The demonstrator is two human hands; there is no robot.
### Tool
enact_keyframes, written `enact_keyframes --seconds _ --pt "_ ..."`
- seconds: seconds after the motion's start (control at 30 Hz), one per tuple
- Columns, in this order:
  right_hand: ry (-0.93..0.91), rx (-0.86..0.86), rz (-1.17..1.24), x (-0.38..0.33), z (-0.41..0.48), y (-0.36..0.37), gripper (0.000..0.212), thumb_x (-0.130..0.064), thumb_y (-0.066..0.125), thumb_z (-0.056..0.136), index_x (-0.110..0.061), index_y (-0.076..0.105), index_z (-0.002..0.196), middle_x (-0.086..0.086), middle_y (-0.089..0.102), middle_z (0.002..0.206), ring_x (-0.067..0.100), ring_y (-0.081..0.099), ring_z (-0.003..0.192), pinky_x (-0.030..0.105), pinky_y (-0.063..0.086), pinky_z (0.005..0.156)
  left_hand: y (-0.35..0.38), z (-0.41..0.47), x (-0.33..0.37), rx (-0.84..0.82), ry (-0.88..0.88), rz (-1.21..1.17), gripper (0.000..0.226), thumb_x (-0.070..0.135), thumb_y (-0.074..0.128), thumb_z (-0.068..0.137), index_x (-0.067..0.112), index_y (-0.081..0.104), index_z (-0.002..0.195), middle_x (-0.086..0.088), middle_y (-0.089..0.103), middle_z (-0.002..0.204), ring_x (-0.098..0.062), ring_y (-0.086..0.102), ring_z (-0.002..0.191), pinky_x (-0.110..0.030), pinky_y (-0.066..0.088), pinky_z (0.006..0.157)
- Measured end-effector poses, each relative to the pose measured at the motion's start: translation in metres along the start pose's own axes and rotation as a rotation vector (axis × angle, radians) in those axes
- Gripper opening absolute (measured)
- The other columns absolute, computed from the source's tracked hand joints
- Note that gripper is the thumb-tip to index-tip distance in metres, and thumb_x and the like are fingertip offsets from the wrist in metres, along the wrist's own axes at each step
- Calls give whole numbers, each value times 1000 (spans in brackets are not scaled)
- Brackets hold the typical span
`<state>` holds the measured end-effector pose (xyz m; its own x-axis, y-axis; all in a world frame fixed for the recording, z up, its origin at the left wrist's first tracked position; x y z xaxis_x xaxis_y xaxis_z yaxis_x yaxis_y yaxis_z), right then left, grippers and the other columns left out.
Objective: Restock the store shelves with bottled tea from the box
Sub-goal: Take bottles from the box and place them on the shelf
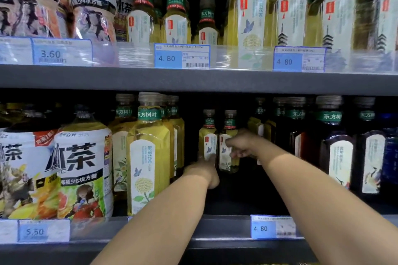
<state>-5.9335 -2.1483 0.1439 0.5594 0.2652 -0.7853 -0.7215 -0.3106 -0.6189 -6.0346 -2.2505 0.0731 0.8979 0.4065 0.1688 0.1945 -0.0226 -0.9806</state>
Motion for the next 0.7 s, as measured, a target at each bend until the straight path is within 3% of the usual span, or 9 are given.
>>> enact_keyframes --seconds 0.07,0.13,0.2,0.43,0.57,0.7 --pt "-12 145 -80 1 -7 -19 19 -7 52 95 -2 61 111 13 70 89 23 72 73 24 48 45 1 1 2 -3 19 -14 103 -4 48 85 36 -11 159 -4 -22 166 -38 15 152 -48 37 115" --pt "-85 352 -402 -10 -23 -38 18 -3 50 95 -2 62 108 14 68 102 28 69 93 32 55 68 1 2 6 -3 44 -17 103 -6 49 84 35 -10 159 -1 -20 167 -38 14 152 -49 36 115" --pt "-167 466 -682 -23 -36 -37 24 -1 49 94 -7 63 112 13 66 114 28 64 107 37 52 89 1 2 11 1 62 -24 102 -5 49 86 35 -10 159 0 -18 167 -37 13 152 -49 33 117" --pt "-231 293 -993 -18 -38 -6 34 -6 43 94 -14 57 125 10 57 125 28 60 111 35 45 73 0 7 17 25 102 -62 100 -3 47 89 39 -12 158 1 -14 168 -36 16 152 -49 32 118" --pt "-162 188 -1092 -1 -38 3 38 -7 48 92 -11 53 130 9 54 129 28 57 115 36 46 82 0 11 15 -10 112 -72 100 -5 44 89 40 -15 157 -1 -12 168 -37 19 151 -50 32 118" --pt "-170 148 -1094 10 -40 7 44 -8 51 89 -15 53 133 8 56 126 27 57 113 37 49 84 0 12 6 -1 31 -98 93 6 46 93 30 -15 159 -19 13 165 -39 28 147 -48 32 118"
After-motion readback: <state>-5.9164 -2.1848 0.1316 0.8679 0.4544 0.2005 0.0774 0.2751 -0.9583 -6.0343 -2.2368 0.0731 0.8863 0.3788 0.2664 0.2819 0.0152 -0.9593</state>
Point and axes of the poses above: each hand's wrist, its own z-axis towards the middle knuckle, its own y-axis out of the palm, x = y × z, the point moved 10 cm from there along z, towards the middle knuckle
